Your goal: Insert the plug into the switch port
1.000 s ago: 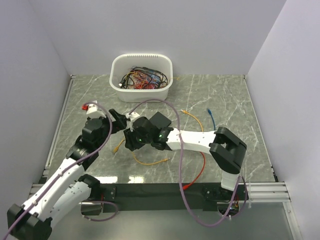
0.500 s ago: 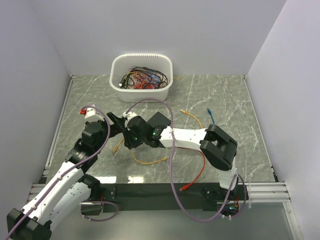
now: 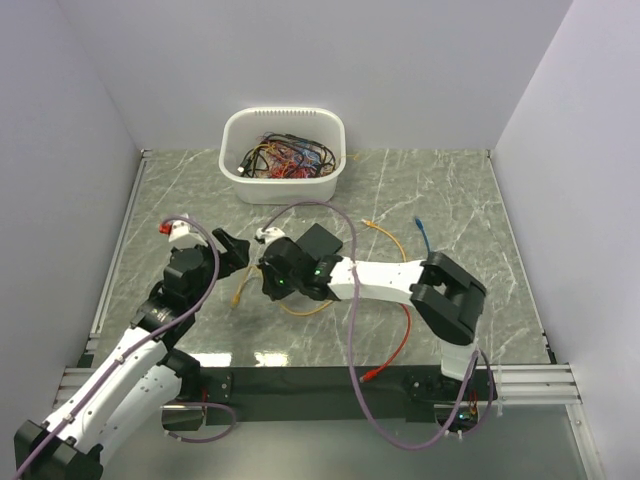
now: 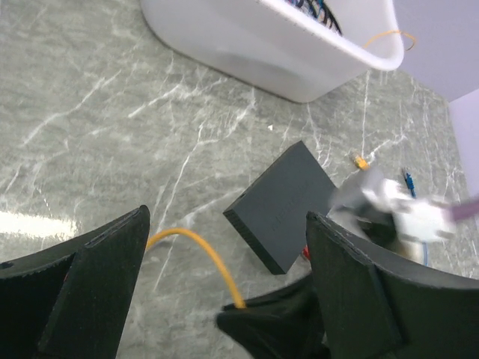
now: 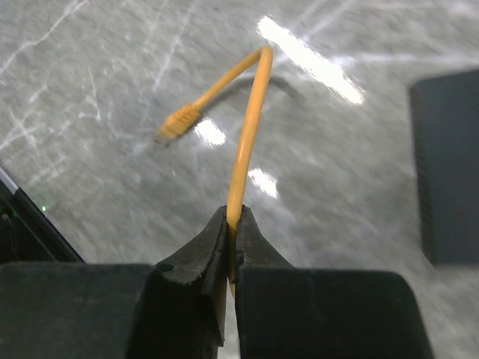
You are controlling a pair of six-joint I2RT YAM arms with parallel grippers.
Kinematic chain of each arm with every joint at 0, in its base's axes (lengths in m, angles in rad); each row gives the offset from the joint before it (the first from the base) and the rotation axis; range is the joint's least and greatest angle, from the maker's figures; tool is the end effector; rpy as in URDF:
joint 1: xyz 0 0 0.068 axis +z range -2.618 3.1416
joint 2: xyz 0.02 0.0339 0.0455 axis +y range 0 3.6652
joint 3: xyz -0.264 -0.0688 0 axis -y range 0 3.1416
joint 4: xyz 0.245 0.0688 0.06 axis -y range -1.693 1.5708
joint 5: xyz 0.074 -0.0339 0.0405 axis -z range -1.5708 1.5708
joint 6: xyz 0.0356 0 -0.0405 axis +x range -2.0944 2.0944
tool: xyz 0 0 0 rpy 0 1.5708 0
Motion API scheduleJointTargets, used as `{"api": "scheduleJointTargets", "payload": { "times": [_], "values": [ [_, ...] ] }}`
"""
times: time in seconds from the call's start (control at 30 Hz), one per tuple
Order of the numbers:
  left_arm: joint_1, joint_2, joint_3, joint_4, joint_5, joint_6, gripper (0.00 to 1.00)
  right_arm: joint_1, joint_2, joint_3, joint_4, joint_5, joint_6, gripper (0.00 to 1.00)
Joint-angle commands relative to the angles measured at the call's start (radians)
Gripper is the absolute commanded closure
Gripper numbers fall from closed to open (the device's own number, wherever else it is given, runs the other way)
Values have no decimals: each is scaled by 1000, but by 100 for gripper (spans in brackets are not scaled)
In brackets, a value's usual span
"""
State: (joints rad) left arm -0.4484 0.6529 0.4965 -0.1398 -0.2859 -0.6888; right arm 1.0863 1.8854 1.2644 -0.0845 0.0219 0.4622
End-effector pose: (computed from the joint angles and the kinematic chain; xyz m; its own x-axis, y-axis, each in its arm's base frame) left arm 0.1531 -0.0625 0.2634 -0.3129 -0.5262 -0.7907 -0.0337 0.8382 -0.5444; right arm 0.1960 0.3707 0.1997 -0.6614 -0.2994 -0.6877 -0.6502 0.6859 0.3268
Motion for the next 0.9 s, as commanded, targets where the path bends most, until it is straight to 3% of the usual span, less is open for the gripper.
{"api": "scheduleJointTargets", "payload": {
  "times": [0.0, 0.2, 0.43, 0.6, 0.87],
  "values": [
    [2, -18, -29, 34, 19, -34, 10, -8, -143, -51, 54, 67, -10, 100],
    [2, -114, -97, 94, 108, -66, 12, -19, -386, -167, 52, 142, -3, 100],
    [2, -228, -202, 235, 273, -34, 28, -49, -529, -166, -27, 200, -31, 100],
    [2, -225, -251, 339, 388, -17, 29, -58, -595, -174, -37, 205, -37, 100],
    [1, -141, -271, 437, 444, -11, 34, -57, -618, -184, -43, 204, -39, 100]
  ]
}}
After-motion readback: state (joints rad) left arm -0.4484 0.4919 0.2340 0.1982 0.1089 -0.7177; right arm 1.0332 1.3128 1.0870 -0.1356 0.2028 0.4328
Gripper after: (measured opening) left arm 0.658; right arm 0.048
